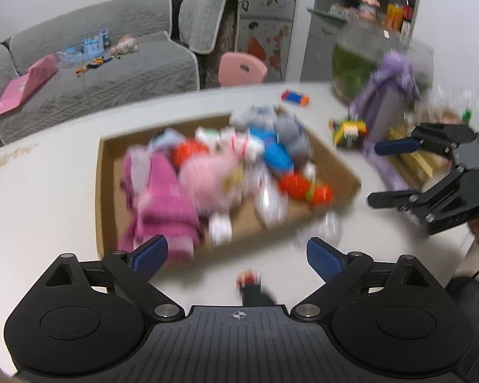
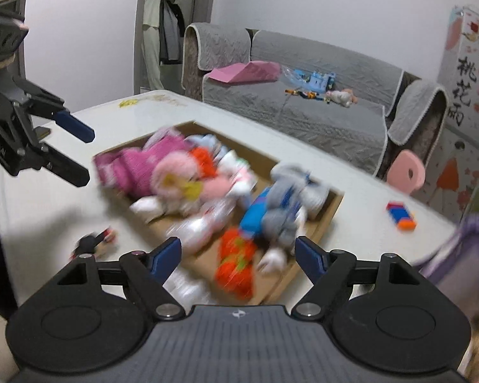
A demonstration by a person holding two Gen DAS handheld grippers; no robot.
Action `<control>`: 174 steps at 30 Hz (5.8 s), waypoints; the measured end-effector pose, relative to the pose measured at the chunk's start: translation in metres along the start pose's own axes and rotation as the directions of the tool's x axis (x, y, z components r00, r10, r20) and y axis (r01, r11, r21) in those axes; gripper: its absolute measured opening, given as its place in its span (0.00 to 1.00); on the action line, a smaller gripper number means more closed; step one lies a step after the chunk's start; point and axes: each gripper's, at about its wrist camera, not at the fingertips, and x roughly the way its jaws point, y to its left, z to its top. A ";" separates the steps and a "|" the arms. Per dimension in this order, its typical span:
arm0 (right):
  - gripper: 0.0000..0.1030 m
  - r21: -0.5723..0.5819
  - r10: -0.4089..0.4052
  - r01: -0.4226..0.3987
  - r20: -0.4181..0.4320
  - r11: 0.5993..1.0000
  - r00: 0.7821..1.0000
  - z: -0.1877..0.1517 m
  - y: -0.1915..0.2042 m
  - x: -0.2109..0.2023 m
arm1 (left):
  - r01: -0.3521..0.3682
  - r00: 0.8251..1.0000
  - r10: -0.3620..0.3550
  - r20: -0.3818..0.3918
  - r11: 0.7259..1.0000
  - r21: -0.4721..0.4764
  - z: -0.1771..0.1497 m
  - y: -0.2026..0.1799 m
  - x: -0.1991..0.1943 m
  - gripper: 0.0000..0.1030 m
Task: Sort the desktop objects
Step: 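Move the left tool to the Minnie Mouse figure while the right tool approaches the clear plastic bag, then grasp the Minnie Mouse figure with the left tool while the right tool grasps the clear plastic bag, then carry the Minnie figure and plastic bag over the box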
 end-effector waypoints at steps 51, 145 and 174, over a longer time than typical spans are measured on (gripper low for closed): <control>0.83 0.285 -0.021 0.026 -0.021 0.958 1.000 -0.053 0.053 0.045 | -0.184 0.983 0.177 -0.048 0.945 -0.269 -0.055 0.049 0.038 0.86; 0.45 0.301 -0.171 0.161 0.006 0.940 0.985 -0.043 0.066 0.033 | -0.202 0.976 0.215 0.020 0.943 -0.264 -0.048 0.013 0.028 0.69; 0.45 0.206 -0.125 0.090 0.165 0.974 0.978 0.076 -0.022 0.030 | -0.172 0.982 0.187 0.038 0.952 -0.254 0.117 0.067 0.040 0.69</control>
